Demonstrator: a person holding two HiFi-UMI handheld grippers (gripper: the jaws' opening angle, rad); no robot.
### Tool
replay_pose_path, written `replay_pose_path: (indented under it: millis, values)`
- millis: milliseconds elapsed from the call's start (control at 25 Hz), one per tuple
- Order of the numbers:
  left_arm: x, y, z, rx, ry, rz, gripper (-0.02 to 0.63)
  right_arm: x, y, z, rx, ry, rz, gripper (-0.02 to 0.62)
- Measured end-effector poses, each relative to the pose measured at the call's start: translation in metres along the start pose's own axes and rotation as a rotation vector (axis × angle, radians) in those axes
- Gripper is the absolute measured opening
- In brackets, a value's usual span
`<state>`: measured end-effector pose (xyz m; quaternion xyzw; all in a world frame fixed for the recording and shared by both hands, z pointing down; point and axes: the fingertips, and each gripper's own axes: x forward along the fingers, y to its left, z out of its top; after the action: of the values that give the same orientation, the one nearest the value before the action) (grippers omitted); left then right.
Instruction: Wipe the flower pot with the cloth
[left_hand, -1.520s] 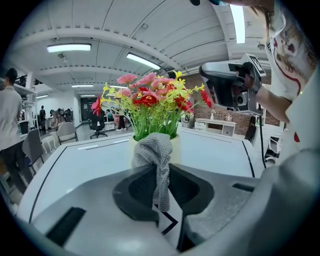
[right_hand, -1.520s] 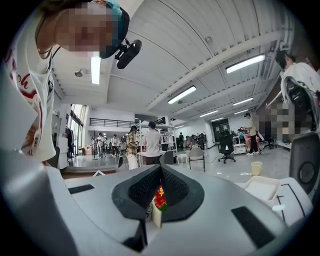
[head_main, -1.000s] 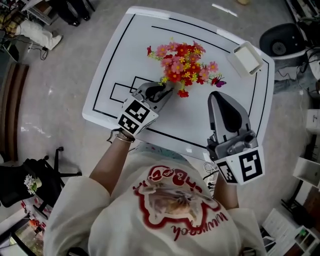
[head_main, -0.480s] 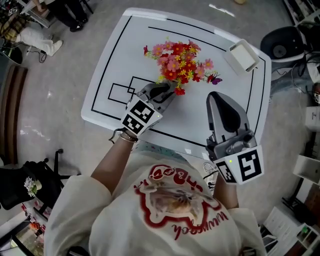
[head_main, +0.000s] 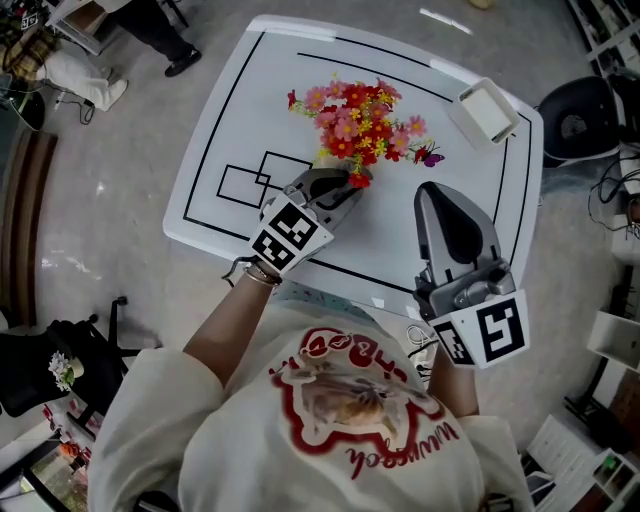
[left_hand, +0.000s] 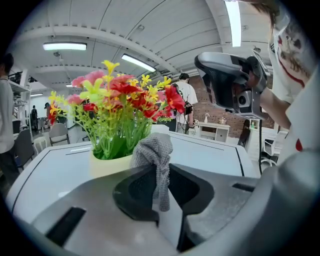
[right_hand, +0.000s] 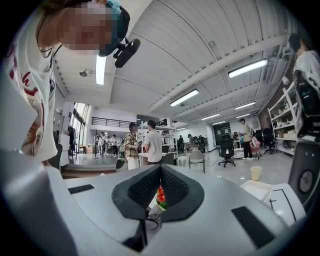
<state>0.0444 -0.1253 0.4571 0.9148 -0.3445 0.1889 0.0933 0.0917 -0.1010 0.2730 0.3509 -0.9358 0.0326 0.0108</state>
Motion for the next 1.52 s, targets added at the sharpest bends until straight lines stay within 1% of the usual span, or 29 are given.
replay_pose_path:
  millis: [240, 440, 560, 680, 720, 760, 800, 880, 1000, 1200, 1320, 1440, 1520]
  values:
    - [-0.009, -0.030, 0.018, 0.036, -0.054, -0.064, 0.055, -0.009, 0.000, 0.001, -0.012, -0.001, 0.002, 0.000]
    - [-0.030, -0.056, 0.042, 0.038, -0.120, -0.110, 0.055, -0.017, 0.012, 0.006, -0.039, -0.006, 0.035, 0.000]
    - [-0.045, -0.066, 0.060, 0.038, -0.173, -0.122, 0.055, -0.018, 0.019, 0.007, -0.044, -0.004, 0.072, 0.000]
    - [-0.060, -0.071, 0.084, 0.061, -0.226, -0.114, 0.055, -0.018, 0.025, 0.007, -0.043, 0.001, 0.105, 0.003]
    - [-0.064, -0.070, 0.091, 0.078, -0.239, -0.111, 0.055, -0.018, 0.028, 0.007, -0.044, 0.003, 0.120, 0.023]
    - [-0.067, -0.069, 0.099, 0.097, -0.251, -0.109, 0.055, -0.017, 0.031, 0.007, -0.047, 0.006, 0.139, 0.080]
    - [-0.069, -0.068, 0.106, 0.111, -0.263, -0.107, 0.055, -0.016, 0.034, 0.007, -0.053, 0.011, 0.158, 0.114]
    - [-0.073, -0.064, 0.118, 0.123, -0.286, -0.096, 0.055, -0.012, 0.039, 0.007, -0.067, 0.019, 0.188, 0.126]
    - [-0.076, -0.063, 0.131, 0.145, -0.304, -0.089, 0.055, -0.008, 0.043, 0.011, -0.073, 0.025, 0.209, 0.146]
    - [-0.079, -0.073, 0.146, 0.191, -0.322, -0.110, 0.055, -0.003, 0.043, 0.016, -0.058, 0.037, 0.230, 0.184]
    - [-0.080, -0.080, 0.153, 0.224, -0.335, -0.134, 0.055, -0.002, 0.043, 0.016, -0.041, 0.052, 0.268, 0.184]
    - [-0.080, -0.085, 0.158, 0.267, -0.327, -0.142, 0.055, -0.005, 0.043, 0.019, -0.028, 0.053, 0.288, 0.181]
    - [-0.079, -0.085, 0.162, 0.282, -0.322, -0.136, 0.055, -0.006, 0.043, 0.023, -0.032, 0.050, 0.290, 0.160]
